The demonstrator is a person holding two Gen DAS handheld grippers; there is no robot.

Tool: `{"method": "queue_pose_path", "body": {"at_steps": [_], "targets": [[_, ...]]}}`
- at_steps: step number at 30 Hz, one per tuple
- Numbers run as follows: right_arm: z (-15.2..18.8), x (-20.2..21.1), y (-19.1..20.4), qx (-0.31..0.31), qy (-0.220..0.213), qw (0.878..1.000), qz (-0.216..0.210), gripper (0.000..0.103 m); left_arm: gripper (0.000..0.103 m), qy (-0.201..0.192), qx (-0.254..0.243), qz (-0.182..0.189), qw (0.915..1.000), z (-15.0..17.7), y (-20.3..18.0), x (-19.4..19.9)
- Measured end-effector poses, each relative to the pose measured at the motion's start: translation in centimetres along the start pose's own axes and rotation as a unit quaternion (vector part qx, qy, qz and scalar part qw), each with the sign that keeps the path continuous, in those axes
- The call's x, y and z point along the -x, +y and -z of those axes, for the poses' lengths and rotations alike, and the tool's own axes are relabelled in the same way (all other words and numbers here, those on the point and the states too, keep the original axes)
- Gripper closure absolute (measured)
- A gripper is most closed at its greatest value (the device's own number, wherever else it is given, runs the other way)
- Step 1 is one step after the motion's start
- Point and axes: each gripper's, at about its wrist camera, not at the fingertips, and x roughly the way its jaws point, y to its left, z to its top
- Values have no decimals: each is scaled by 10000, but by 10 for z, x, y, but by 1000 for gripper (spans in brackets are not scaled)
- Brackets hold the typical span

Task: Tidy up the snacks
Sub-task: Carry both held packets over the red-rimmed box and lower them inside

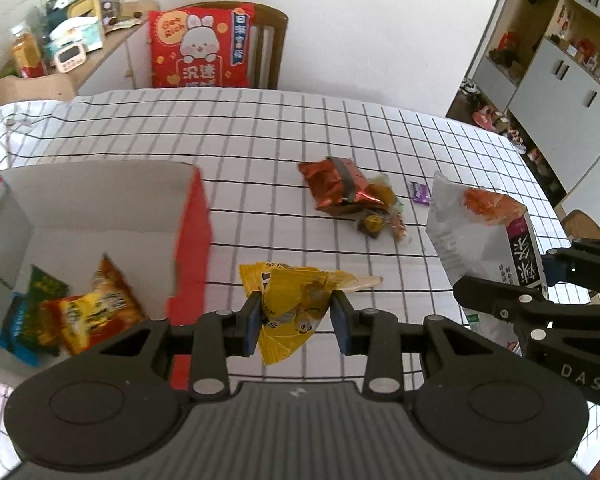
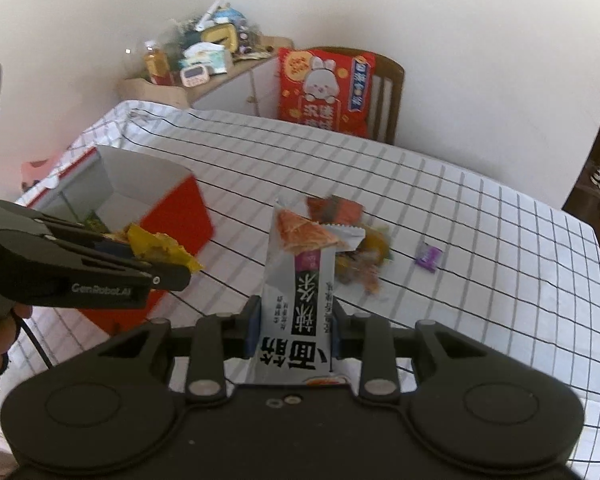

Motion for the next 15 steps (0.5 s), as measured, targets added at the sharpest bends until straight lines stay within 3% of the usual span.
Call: {"method": "queue_pose_path", "body": {"at_steps": [15], "targets": [[-36, -8, 96, 311, -110, 9989, -329, 72, 68, -249, 295, -194, 9991, 4, 83, 46]]}}
